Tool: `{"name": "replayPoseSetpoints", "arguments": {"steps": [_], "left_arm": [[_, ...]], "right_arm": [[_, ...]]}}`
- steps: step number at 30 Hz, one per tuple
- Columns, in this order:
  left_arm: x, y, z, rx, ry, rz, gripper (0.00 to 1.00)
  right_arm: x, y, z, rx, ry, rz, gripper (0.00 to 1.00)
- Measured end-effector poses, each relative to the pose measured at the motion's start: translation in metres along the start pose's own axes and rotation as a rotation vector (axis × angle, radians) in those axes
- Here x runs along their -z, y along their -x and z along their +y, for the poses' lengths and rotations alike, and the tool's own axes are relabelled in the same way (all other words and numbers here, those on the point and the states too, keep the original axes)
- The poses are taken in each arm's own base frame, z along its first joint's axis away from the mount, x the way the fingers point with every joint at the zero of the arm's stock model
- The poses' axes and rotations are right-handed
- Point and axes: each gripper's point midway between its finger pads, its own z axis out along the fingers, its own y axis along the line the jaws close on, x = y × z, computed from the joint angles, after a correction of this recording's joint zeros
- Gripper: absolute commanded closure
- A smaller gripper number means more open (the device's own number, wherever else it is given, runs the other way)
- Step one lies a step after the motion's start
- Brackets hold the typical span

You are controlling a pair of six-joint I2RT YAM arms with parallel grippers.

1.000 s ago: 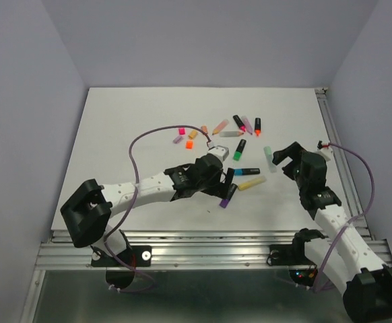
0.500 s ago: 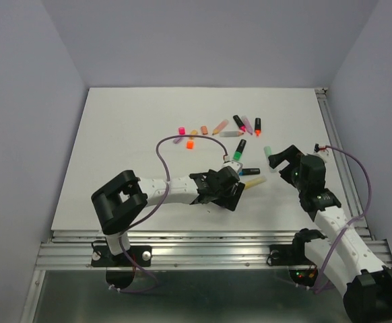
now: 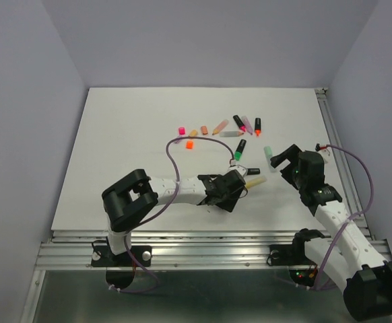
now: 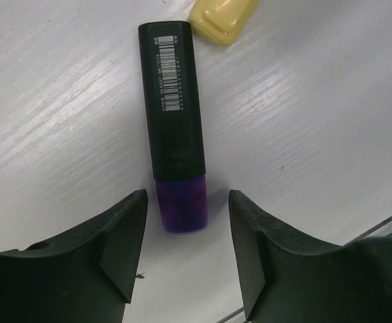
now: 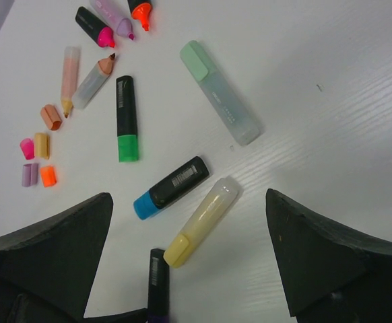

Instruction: Open the pen caps

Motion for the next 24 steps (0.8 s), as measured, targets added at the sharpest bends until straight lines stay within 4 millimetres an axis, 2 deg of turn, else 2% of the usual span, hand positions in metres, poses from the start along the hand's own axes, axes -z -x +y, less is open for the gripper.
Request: {"name": "replayPoseSetpoints", "arguments": {"steps": [5,7,8,11,12,19,24], "left_arm": [[-0.004,0.002,-0.002,-0.019,0.031,0.004,0.47],[-0.004,0.001,-0.001,-0.026,0.048,0.003,0.55],[-0.005,0.001,0.001,-0.030,0.061,0.001,0.66],[-0.006,0.002,0.002,-0.028,0.088,-0.001,0.87],[-0.006,0.001,0.002,-0.028,0.093,0.003,1.00],[-0.005,0.003,0.004,-0.027,0.115,-0.006,1.00],[0.003,-0.003,0.017,-0.011,0.168,-0.006,1.00]], "right_arm": [[0.000,-0.002,-0.005,-0.006,-0.023,0.007,0.00],[0.000,-0.002,-0.006,-0.009,-0.027,0.005,0.00],[0.000,-0.002,-0.006,-0.009,-0.029,0.003,0.00],[0.000,-0.002,-0.007,-0.008,-0.032,0.005,0.00],[0.001,-0.002,-0.007,-0.008,-0.032,0.005,0.00],[0.004,-0.008,0.000,0.027,0.017,0.039,0.00],[0.012,-0.023,0.026,0.065,0.166,0.137,0.00]]}}
